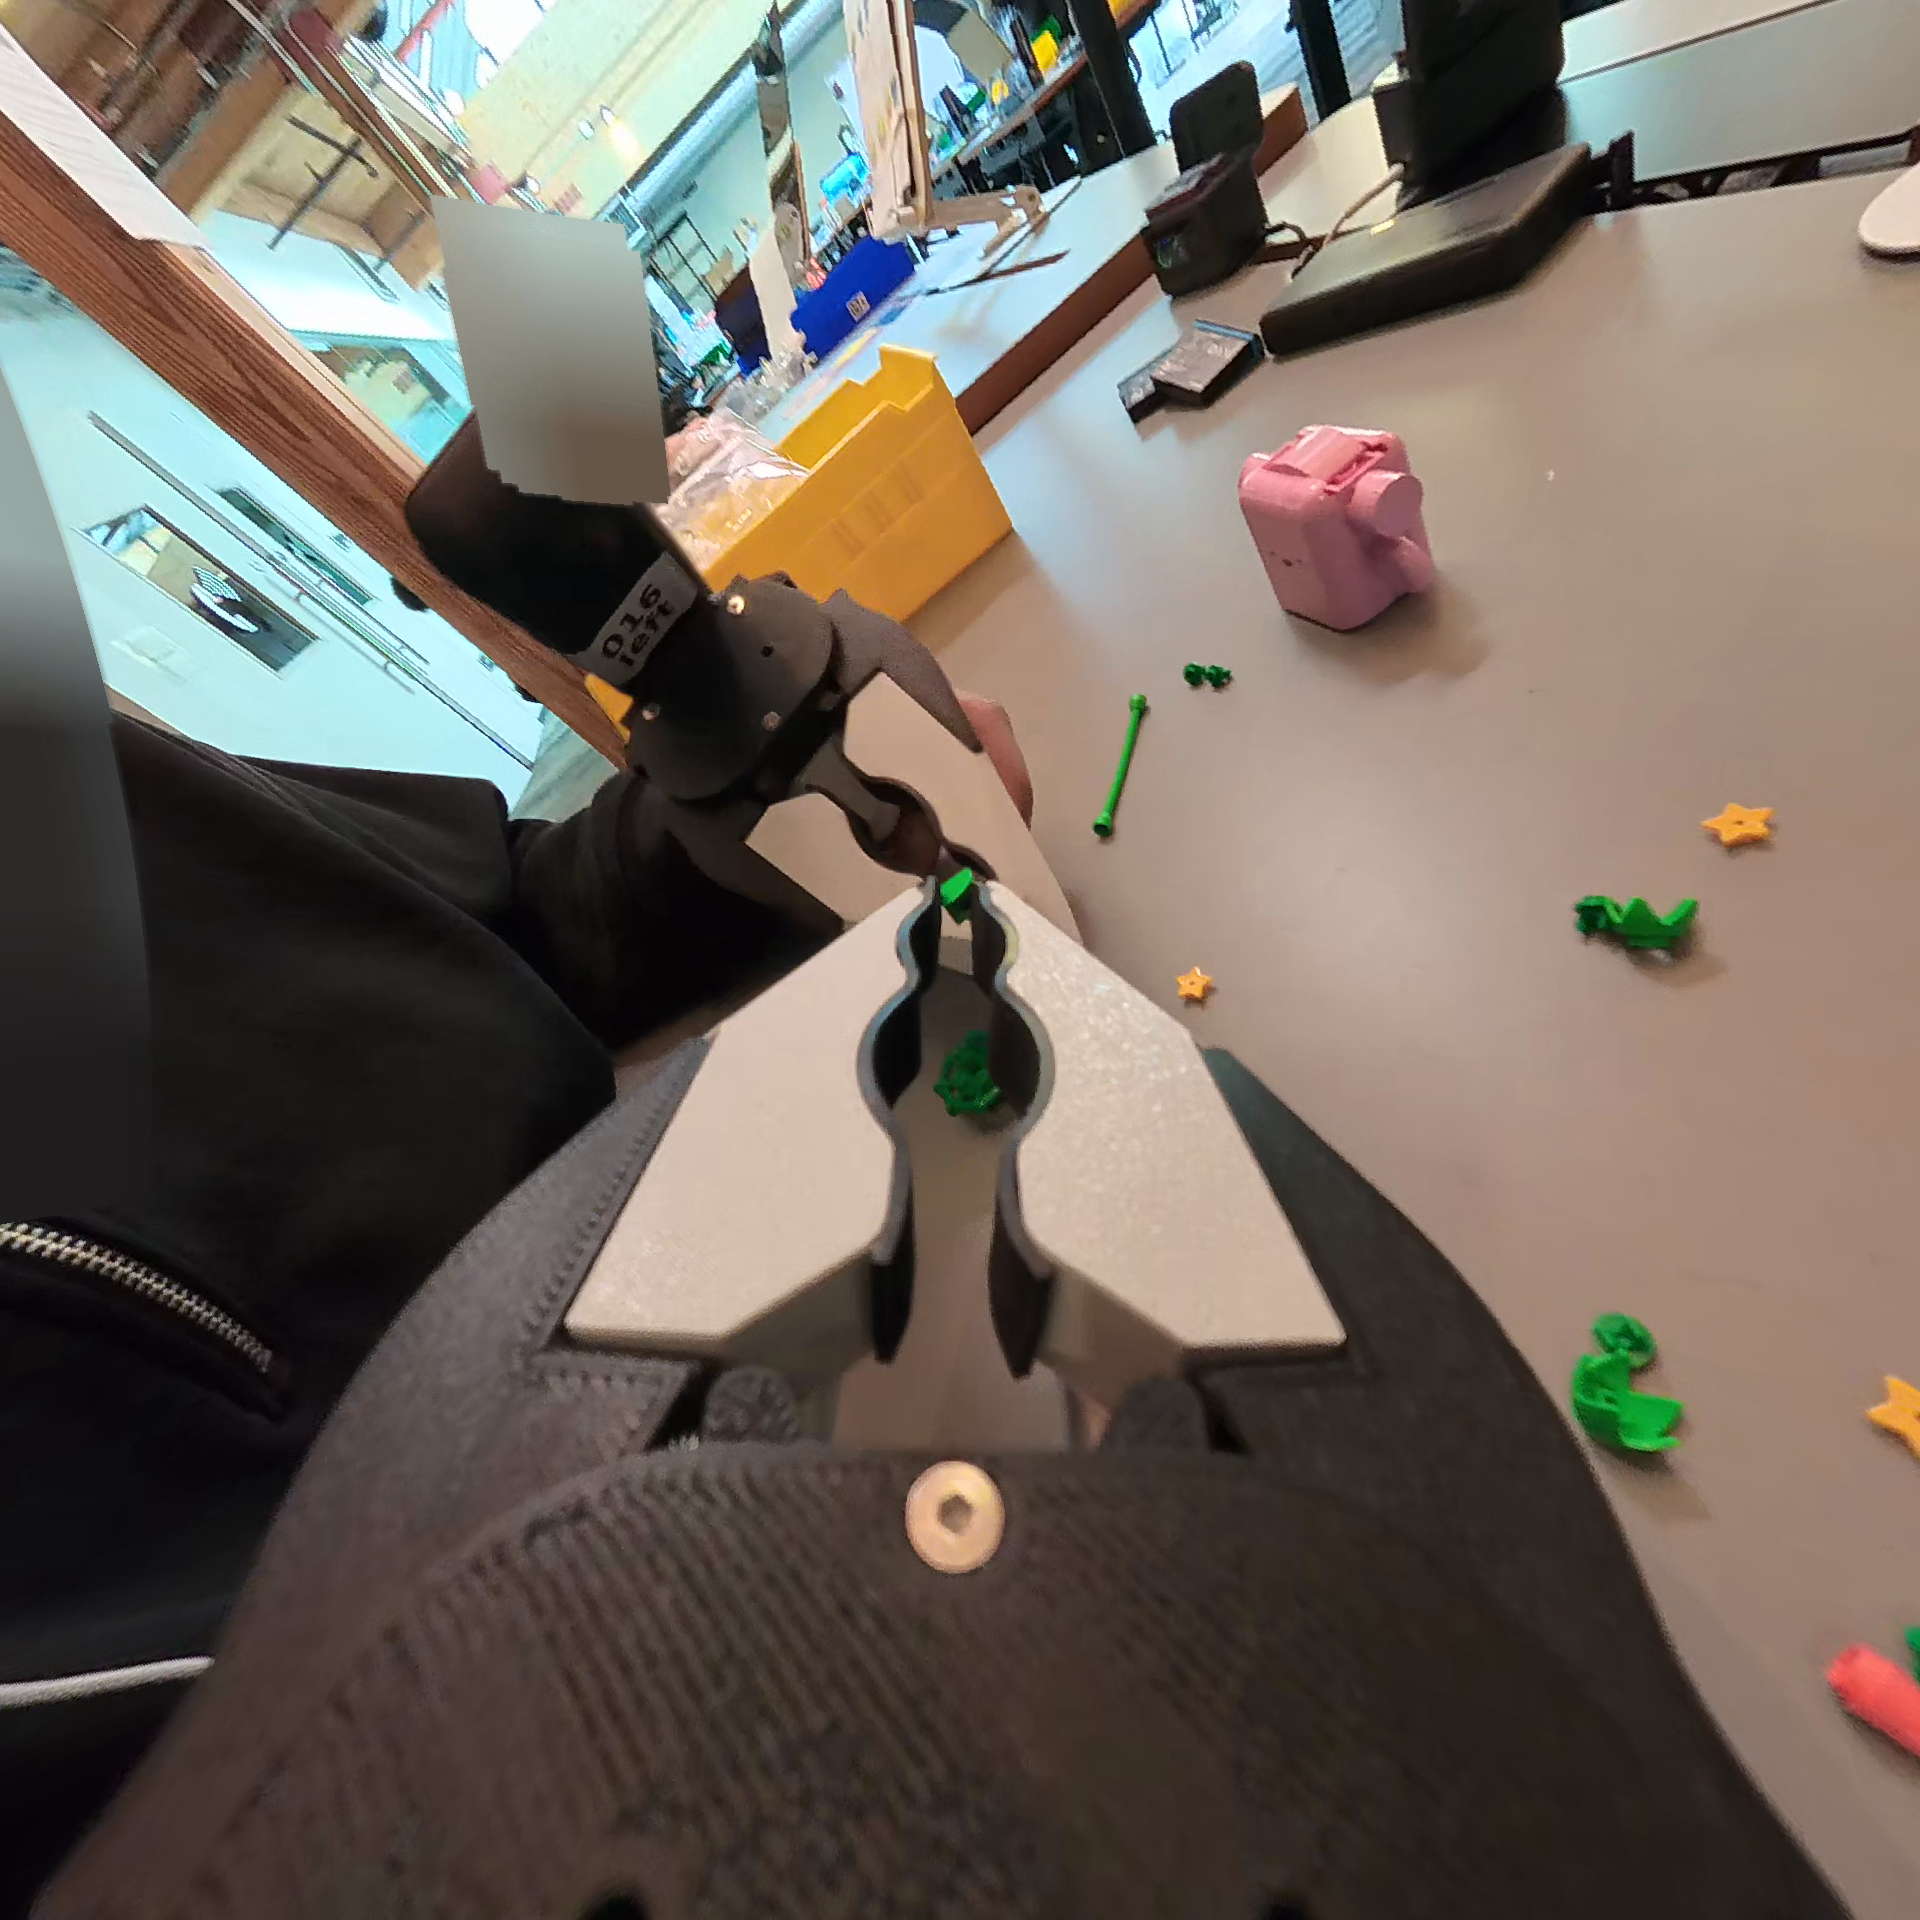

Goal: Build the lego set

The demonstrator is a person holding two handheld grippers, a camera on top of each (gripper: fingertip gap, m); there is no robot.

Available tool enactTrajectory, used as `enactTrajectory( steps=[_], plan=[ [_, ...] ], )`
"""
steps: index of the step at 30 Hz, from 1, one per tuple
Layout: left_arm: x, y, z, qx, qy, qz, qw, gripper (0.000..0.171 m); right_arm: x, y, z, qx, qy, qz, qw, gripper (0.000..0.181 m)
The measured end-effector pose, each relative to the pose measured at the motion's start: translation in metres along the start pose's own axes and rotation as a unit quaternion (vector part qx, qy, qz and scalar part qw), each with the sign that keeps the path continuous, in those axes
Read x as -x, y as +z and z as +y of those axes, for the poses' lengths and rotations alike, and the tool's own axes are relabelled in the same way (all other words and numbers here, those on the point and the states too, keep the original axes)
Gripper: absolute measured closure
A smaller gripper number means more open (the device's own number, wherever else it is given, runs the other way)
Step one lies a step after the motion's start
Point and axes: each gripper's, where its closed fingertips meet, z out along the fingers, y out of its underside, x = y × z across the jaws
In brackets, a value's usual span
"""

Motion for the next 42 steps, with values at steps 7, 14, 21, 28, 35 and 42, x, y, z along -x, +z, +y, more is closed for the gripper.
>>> enactTrajectory(
  steps=[7,14,21,28,35,42],
  plan=[
    [-0.001,-0.001,0.015,0.045,-0.006,0.016,0.999,0.171,-0.002,0.0,0.002,0.008,-0.001,0.007,1.0,0.178],
    [-0.003,0.002,0.031,0.088,-0.012,0.026,0.996,0.171,-0.002,0.0,0.003,0.009,-0.002,0.007,1.0,0.178],
    [-0.002,0.002,0.031,0.088,-0.017,0.027,0.996,0.171,-0.001,-0.001,0.002,0.009,-0.003,0.006,1.0,0.178],
    [-0.001,0.002,0.03,0.088,-0.02,0.023,0.996,0.171,-0.001,-0.001,0.002,0.009,-0.003,0.006,1.0,0.178],
    [0.0,0.002,0.03,0.089,-0.021,0.021,0.996,0.171,-0.001,-0.001,0.002,0.009,-0.004,0.005,1.0,0.178],
    [0.0,0.002,0.03,0.088,-0.021,0.022,0.996,0.171,-0.001,-0.001,0.002,0.009,-0.004,0.005,1.0,0.178]
  ],
)
